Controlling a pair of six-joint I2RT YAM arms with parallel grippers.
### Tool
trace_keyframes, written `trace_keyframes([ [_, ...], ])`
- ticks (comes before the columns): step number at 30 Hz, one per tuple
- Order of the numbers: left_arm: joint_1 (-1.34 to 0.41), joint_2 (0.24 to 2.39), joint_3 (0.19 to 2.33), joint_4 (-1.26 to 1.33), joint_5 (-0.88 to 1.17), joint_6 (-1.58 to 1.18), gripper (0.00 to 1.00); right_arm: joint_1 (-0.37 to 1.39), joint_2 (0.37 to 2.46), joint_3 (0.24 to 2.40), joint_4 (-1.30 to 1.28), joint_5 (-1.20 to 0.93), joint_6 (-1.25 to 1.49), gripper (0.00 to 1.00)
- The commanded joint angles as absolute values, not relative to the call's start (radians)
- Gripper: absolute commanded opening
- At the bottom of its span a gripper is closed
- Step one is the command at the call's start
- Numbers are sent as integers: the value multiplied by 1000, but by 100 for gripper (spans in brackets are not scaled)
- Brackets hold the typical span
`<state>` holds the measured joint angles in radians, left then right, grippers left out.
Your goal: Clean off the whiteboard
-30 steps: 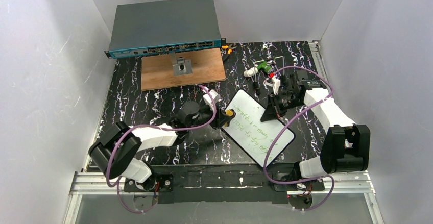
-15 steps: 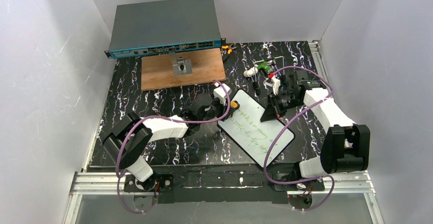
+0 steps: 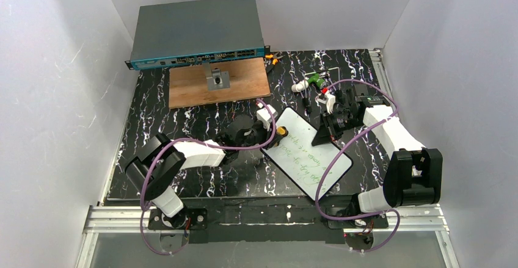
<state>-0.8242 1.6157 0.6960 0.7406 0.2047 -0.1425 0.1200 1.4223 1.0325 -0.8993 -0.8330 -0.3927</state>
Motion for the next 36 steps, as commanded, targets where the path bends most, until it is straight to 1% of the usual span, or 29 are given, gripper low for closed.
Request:
trace_keyframes([
  [1,-820,1609,684,743,145,-148,0,130,1414,1062,-841,-880,-481,1],
  [5,-783,1593,689,711,50,-146,0,131,1413,1062,-841,-881,-482,1],
  [9,-774,1599,725,667,35,-126,0,132,1414,1062,-841,-879,-483,1],
  [14,-774,1612,740,671,76,-124,0,132,1415,1060,-837,-874,-482,1],
  [18,-783,1607,729,709,206,-109,0,133,1419,1060,-839,-877,-481,1],
  [20,-798,1610,732,718,235,-95,0,136,1420,1061,-838,-877,-482,1],
  [23,-802,1622,758,716,202,-101,0,138,1420,1060,-842,-880,-484,1],
  [28,-803,1628,814,698,81,-108,0,138,1420,1058,-842,-880,-487,1],
  [33,-803,1635,864,642,70,-86,0,137,1420,1058,-841,-875,-488,1],
  [36,-803,1634,832,638,97,-81,0,138,1419,1058,-840,-873,-489,1],
])
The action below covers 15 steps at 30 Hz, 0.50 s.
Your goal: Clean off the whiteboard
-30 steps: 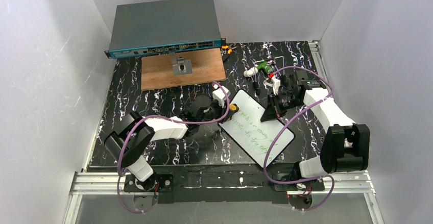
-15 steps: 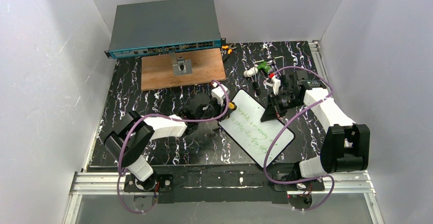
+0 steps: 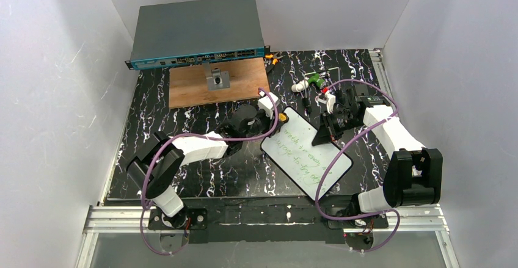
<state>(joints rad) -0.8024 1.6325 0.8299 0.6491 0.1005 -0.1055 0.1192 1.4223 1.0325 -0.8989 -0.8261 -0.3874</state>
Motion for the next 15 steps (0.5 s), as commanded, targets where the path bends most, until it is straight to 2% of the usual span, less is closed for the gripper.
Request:
trace_keyframes([
  [1,-802,1629,815,641,111,-77,0,138,1419,1058,-841,-873,-489,1],
  [9,-819,1571,657,649,266,-70,0,138,1423,1059,-842,-877,-488,1],
  [15,-838,1597,690,666,282,-99,0,138,1425,1058,-840,-876,-489,1],
])
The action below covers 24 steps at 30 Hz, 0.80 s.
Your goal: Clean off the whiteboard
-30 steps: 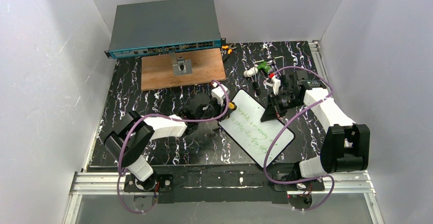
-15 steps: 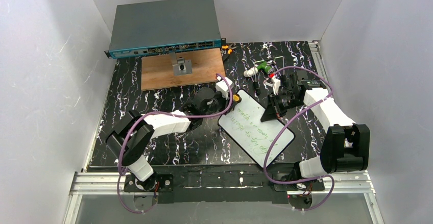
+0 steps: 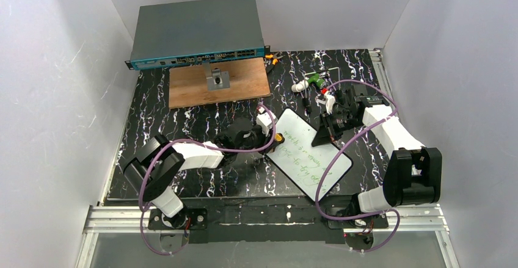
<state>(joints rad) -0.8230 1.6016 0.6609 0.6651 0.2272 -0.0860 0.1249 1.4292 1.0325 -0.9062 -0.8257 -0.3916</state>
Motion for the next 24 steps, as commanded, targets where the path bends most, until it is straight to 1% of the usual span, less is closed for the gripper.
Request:
trace_keyframes([
  [1,-839,1602,706,668,277,-108,0,137,1425,1057,-841,-876,-489,1],
  [7,-855,1622,804,625,240,-113,0,138,1425,1057,-841,-876,-489,1],
  [11,-876,1616,883,476,47,-109,0,138,1425,1058,-841,-876,-490,1],
  [14,-876,1603,884,444,-50,-106,0,137,1422,1058,-841,-877,-491,1],
  [17,-876,1603,872,419,-44,-84,0,137,1422,1058,-842,-877,-491,1],
  [24,-908,1579,782,446,68,-33,0,138,1423,1058,-844,-880,-494,1],
])
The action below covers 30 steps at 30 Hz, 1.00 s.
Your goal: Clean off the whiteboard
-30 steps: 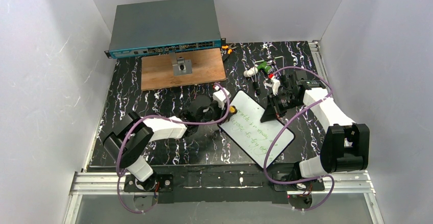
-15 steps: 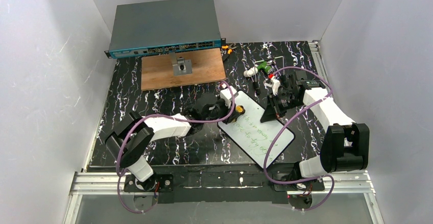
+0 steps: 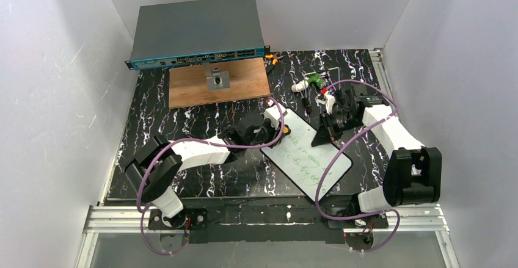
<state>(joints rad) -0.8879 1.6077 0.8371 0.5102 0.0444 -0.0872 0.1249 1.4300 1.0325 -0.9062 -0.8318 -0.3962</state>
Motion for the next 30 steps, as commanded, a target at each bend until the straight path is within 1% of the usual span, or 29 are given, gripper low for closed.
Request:
trace_keyframes([
  [1,-915,1576,780,443,76,-28,0,138,1425,1058,-846,-882,-496,1],
  [5,-926,1568,784,452,79,-33,0,138,1425,1059,-850,-885,-503,1],
  [12,-916,1565,848,412,-46,-33,0,138,1419,1058,-853,-893,-509,1],
  [17,-885,1586,904,351,-58,-30,0,138,1413,1055,-851,-894,-509,1],
  [21,-870,1584,908,340,-62,-27,0,138,1413,1055,-851,-892,-509,1],
  [26,-873,1572,898,318,-8,10,0,138,1414,1055,-851,-894,-509,1],
  [30,-915,1559,876,298,-2,74,0,138,1414,1056,-851,-895,-509,1],
])
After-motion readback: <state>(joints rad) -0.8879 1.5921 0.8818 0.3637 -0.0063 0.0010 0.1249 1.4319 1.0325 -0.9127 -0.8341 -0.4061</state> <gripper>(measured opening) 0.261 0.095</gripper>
